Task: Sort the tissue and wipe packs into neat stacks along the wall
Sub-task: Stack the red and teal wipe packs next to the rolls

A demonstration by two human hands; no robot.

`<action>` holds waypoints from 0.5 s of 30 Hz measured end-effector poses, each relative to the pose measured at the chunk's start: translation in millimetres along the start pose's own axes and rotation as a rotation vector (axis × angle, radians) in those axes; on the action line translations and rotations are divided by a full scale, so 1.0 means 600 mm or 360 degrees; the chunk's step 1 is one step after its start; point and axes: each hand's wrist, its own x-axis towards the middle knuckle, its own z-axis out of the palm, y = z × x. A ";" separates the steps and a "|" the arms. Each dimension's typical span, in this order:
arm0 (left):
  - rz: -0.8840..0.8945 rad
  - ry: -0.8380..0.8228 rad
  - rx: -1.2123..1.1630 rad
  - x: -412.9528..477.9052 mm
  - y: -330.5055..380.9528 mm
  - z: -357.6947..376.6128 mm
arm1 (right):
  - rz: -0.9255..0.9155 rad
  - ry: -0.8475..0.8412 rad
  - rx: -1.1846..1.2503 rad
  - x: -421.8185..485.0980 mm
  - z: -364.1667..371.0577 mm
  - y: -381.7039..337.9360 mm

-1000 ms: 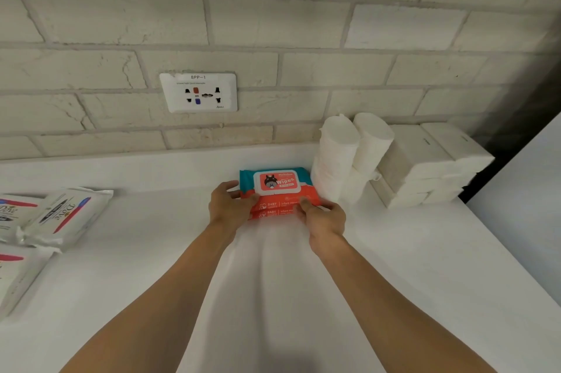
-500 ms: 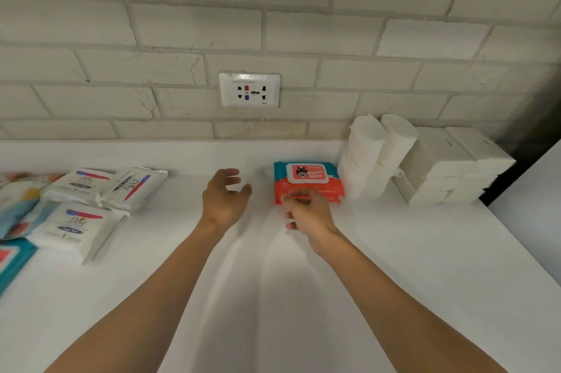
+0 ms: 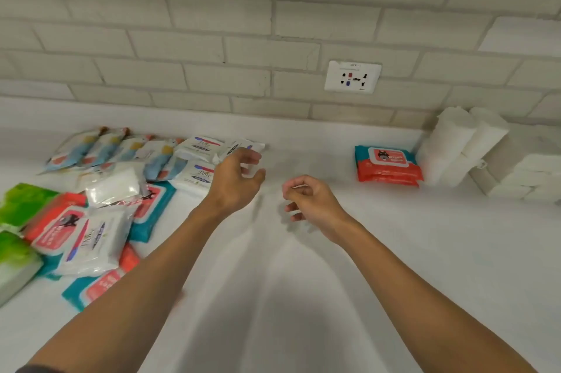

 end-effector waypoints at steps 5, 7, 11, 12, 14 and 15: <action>0.0057 -0.0172 0.0106 -0.032 -0.071 -0.106 | 0.0035 0.0000 -0.0031 -0.026 0.115 -0.001; 0.0090 -0.0251 0.0156 -0.043 -0.103 -0.152 | 0.0073 -0.0023 -0.0063 -0.039 0.168 0.001; 0.0044 -0.0346 0.0246 -0.054 -0.160 -0.235 | 0.0072 -0.0095 -0.0226 -0.065 0.269 0.008; 0.0012 -0.0364 0.0270 -0.053 -0.175 -0.253 | 0.0067 -0.0112 -0.0270 -0.071 0.293 0.009; -0.0057 -0.0412 0.0316 -0.048 -0.193 -0.273 | 0.0073 -0.0189 -0.0392 -0.083 0.328 0.014; -0.0086 -0.0447 0.0346 -0.048 -0.202 -0.283 | 0.0102 -0.0253 -0.0474 -0.092 0.349 0.018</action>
